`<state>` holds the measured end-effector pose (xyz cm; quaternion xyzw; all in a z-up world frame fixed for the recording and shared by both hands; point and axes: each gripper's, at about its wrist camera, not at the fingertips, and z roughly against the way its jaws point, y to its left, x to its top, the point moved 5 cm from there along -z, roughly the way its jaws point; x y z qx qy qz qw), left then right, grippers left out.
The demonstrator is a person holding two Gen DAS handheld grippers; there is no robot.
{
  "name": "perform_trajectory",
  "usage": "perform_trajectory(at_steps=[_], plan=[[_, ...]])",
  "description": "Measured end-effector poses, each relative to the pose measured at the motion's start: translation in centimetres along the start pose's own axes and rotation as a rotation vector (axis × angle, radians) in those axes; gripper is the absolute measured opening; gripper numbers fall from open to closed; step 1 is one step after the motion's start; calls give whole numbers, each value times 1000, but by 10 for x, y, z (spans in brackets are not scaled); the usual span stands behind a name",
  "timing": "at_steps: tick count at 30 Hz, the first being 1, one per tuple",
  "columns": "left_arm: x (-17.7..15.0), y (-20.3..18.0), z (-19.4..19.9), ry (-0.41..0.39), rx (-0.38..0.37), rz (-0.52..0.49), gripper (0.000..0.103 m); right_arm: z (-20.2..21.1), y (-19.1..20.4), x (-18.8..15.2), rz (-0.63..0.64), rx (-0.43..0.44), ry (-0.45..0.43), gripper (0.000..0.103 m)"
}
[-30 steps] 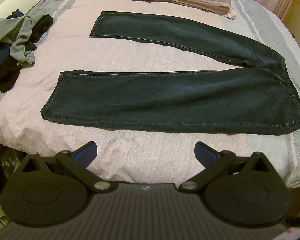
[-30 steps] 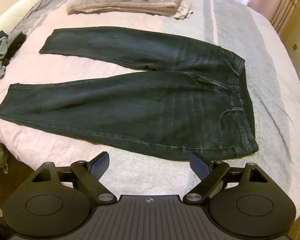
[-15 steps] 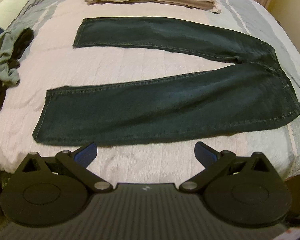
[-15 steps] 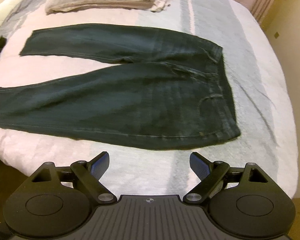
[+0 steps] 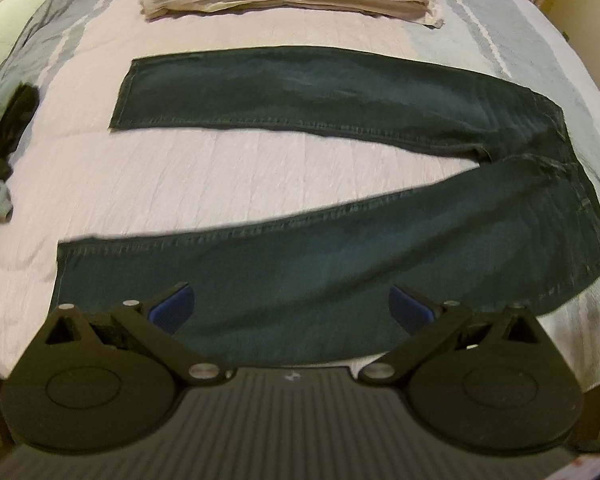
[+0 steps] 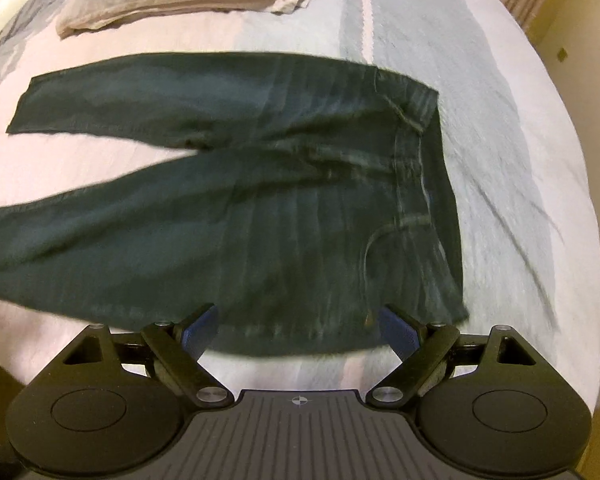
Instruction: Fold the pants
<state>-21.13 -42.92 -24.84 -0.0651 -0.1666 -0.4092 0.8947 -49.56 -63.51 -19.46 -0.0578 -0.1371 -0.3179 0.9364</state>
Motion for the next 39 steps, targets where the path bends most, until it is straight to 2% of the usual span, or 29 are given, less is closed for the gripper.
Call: perform_trajectory(at_steps=[5, 9, 15, 19, 21, 23, 24, 26, 29, 33, 39], plan=[[58, -12, -17, -25, 10, -81, 102, -28, -25, 53, 77, 24, -27, 85], [112, -10, -40, -50, 2, -168, 102, -45, -48, 100, 157, 8, -71, 85], [195, 17, -90, -96, 3, -350, 101, -71, -70, 167, 262, 26, -119, 84], [243, 46, -140, -88, 8, -515, 96, -94, -63, 206, 360, 42, -145, 84], [264, 65, -171, -80, -3, -588, 92, -114, -58, 222, 398, 36, -149, 81], [283, 87, -205, -70, -23, -644, 85, -137, -57, 238, 395, 27, -144, 63], [293, 98, -220, -67, -33, -666, 84, -149, -56, 246, 382, 32, -139, 60], [311, 124, -249, -61, -15, -686, 72, -170, -53, 257, 385, 39, -143, 58], [332, 157, -286, -49, 21, -723, 66, -199, -48, 271, 454, 24, -142, 57], [338, 185, -326, 6, 27, -826, 63, -230, -52, 285, 479, 20, -121, 57], [351, 206, -364, 67, -21, -882, 61, -246, -59, 291, 521, 19, -96, 57]])
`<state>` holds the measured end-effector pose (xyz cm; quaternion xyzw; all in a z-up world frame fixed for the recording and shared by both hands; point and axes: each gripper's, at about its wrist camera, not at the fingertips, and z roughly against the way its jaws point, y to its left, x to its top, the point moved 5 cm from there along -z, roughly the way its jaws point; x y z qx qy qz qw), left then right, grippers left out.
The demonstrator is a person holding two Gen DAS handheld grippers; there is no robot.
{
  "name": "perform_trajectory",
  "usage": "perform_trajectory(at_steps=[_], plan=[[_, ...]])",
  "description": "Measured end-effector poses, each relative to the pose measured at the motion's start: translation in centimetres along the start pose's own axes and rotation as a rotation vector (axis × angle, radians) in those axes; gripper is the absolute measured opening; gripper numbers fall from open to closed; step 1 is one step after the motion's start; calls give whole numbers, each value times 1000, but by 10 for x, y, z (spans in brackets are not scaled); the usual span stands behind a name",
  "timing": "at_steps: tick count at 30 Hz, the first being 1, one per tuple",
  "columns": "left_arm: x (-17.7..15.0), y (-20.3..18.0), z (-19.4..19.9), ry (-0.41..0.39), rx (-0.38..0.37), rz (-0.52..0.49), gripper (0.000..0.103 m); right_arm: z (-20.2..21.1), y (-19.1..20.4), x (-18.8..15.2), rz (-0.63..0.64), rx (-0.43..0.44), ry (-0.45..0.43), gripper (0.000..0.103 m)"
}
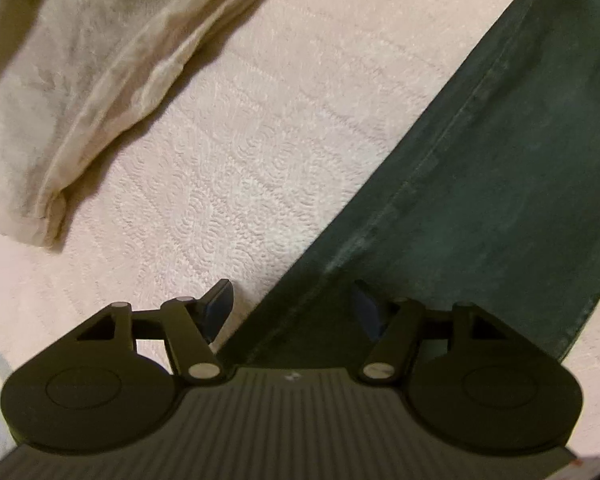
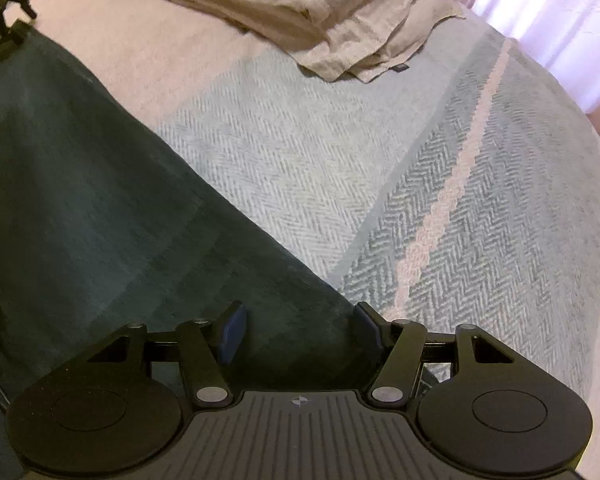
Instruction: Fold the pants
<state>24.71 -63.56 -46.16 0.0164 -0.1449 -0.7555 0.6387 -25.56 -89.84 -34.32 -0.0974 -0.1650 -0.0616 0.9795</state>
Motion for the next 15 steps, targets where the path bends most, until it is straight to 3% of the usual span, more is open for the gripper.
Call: perform_trajectory(at_steps=[1, 3, 5, 6, 8, 15], plan=[[0, 1, -3, 11, -18, -10, 59, 0, -1, -1, 3, 5, 3, 57], [-1, 2, -10, 38, -67, -23, 45, -1, -5, -3, -1, 15, 13, 57], [-2, 1, -12, 69, -86, -38, 13, 0, -9, -6, -2, 20, 27, 57], [-3, -1, -11, 82, -77, -54, 7, 1, -11, -7, -3, 17, 28, 57], [-6, -4, -4, 83, -53, -80, 2, 6, -17, -10, -8, 17, 33, 57], [-16, -8, 49, 12, 32, -84, 2, 12, -40, -24, 79, -14, 82, 57]])
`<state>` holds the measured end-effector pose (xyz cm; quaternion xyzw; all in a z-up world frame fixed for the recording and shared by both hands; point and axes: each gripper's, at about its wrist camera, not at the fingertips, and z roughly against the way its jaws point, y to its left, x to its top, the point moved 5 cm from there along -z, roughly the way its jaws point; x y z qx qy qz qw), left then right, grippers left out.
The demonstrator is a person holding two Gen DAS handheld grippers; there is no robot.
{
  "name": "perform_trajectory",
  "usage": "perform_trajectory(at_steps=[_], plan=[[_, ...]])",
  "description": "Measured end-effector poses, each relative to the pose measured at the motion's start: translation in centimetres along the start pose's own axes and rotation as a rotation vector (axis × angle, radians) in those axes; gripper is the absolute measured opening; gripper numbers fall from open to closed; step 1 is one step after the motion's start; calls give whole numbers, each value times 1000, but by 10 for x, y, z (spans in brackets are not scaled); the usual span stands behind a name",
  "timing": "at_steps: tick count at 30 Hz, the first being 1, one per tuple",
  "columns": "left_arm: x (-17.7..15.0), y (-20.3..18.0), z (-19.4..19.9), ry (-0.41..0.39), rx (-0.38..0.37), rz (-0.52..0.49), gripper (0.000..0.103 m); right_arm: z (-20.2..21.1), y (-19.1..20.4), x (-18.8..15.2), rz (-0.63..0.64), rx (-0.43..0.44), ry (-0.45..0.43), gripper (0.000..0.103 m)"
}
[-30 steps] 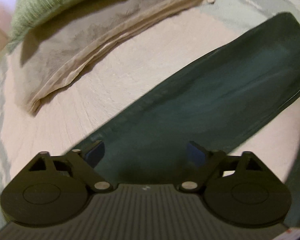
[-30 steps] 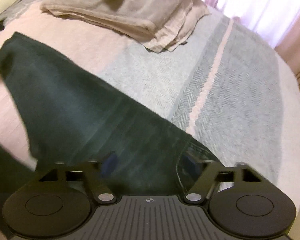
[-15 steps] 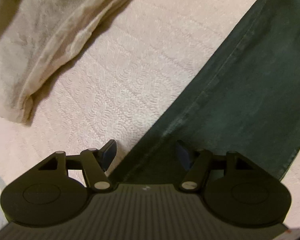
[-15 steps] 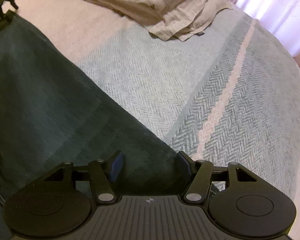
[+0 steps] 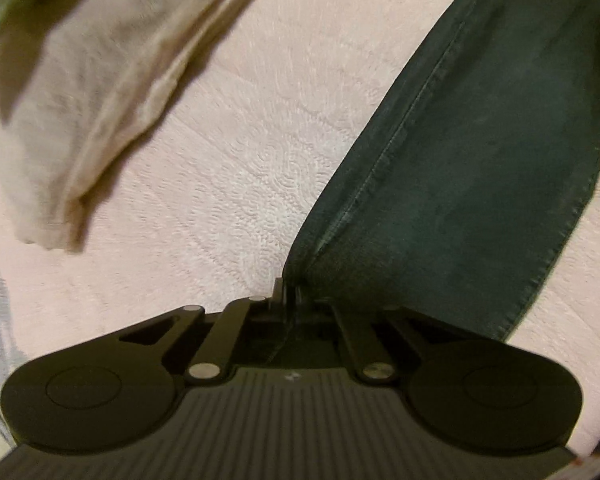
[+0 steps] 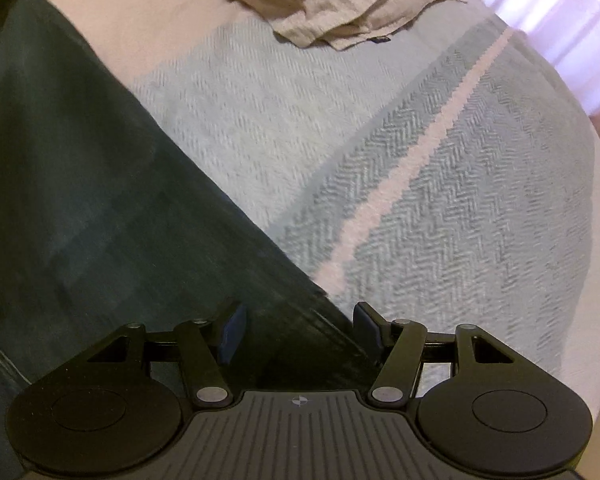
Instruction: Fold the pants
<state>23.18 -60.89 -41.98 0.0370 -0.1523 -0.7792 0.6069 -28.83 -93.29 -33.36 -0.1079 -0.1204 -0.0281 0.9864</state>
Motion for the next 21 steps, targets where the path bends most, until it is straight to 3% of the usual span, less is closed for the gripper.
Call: perform_trajectory(at_steps=[8, 12, 13, 15, 16, 21], plan=[[-7, -19, 24, -12, 73, -12, 2, -35, -17, -9, 97, 26, 62, 58], [-9, -32, 41, -4, 105, -20, 2, -52, -27, -10, 69, 92, 108, 56], [-10, -36, 45, 0, 111, -23, 2, -52, -28, -10, 51, 108, 115, 48], [-12, -42, 51, 8, 124, -34, 2, -47, -28, -14, 46, 94, 122, 20], [-13, -44, 54, 13, 129, -33, 2, -41, -27, -17, 67, 67, 122, 0], [-16, -57, 82, 28, 196, -26, 2, 13, -26, -34, 40, 44, 17, 0]])
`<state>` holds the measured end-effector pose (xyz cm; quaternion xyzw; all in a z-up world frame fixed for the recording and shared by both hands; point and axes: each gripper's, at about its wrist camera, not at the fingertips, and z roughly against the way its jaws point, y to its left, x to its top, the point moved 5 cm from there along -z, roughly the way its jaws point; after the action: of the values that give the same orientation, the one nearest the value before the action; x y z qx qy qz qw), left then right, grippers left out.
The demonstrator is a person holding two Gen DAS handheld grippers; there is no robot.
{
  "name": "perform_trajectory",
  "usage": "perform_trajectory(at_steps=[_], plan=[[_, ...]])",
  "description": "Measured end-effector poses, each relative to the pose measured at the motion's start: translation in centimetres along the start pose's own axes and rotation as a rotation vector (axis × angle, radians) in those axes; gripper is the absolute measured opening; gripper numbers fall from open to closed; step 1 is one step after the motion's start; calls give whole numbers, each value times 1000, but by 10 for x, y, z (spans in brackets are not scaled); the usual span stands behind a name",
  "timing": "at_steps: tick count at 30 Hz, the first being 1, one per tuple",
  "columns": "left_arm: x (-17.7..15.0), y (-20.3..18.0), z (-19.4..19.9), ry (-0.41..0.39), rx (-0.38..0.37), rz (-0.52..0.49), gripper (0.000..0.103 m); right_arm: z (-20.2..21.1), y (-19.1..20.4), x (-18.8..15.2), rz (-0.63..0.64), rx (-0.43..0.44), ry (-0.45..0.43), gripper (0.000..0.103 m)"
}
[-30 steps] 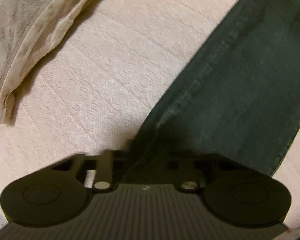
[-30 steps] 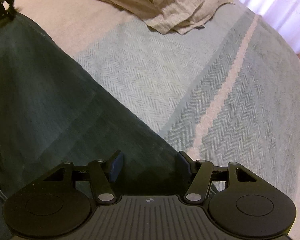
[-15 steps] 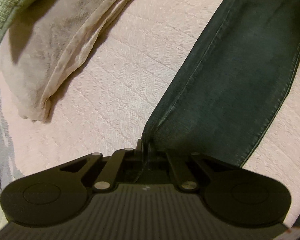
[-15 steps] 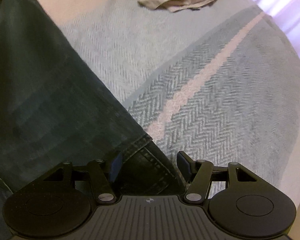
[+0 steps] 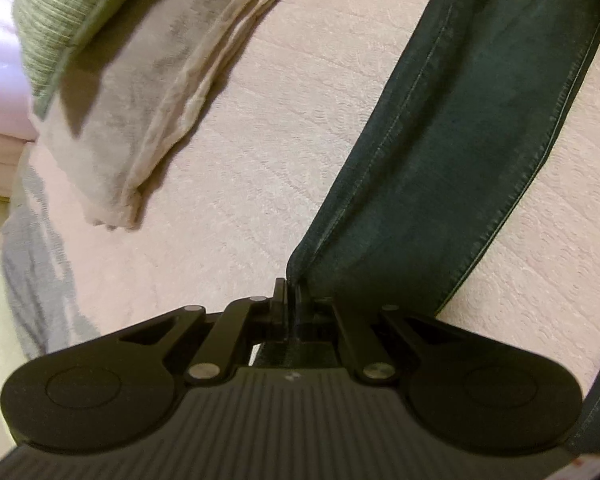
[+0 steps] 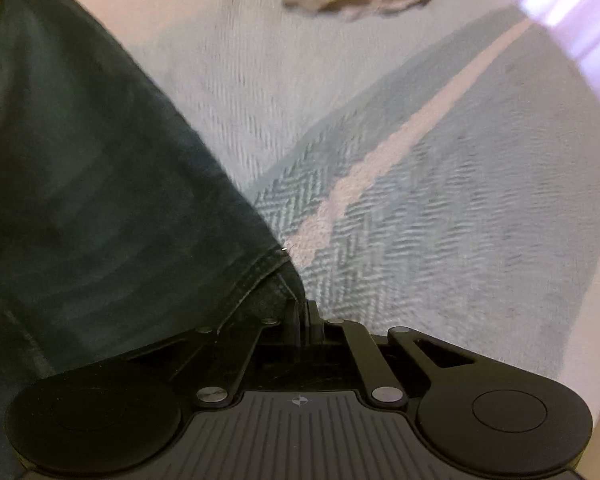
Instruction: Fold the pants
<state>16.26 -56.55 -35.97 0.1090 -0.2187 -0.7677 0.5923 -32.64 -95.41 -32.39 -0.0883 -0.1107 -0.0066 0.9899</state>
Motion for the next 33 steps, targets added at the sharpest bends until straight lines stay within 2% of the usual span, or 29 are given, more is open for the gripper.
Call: perform_trajectory(at_steps=[4, 8, 11, 13, 15, 19, 21, 24, 28, 31, 33], plan=[[-3, 0, 39, -14, 78, 43, 2, 59, 17, -12, 43, -88, -106, 0], [-18, -4, 122, -117, 195, 126, 2, 131, 44, -40, 50, -225, -245, 0], [-55, -33, 190, -174, 238, 184, 2, 179, 91, -88, 50, -312, -328, 0], [-88, -63, 223, -173, 224, 227, 1, 197, 137, -132, 58, -348, -351, 0], [-125, -105, 241, -142, 174, 264, 1, 199, 183, -177, 35, -342, -345, 0], [-186, -201, 219, -26, 64, 309, 1, 149, 260, -246, -46, -294, -232, 0], [-207, -243, 194, 13, 17, 294, 1, 120, 282, -263, -55, -290, -181, 0], [-226, -287, 170, 19, -19, 251, 1, 100, 299, -271, -23, -327, -154, 0], [-235, -299, 160, -7, 8, 223, 1, 100, 301, -265, 15, -359, -151, 0], [-234, -290, 170, -44, 50, 215, 1, 113, 295, -273, 58, -407, -164, 0], [-232, -294, 182, -65, 70, 224, 1, 128, 297, -276, 41, -431, -186, 0]])
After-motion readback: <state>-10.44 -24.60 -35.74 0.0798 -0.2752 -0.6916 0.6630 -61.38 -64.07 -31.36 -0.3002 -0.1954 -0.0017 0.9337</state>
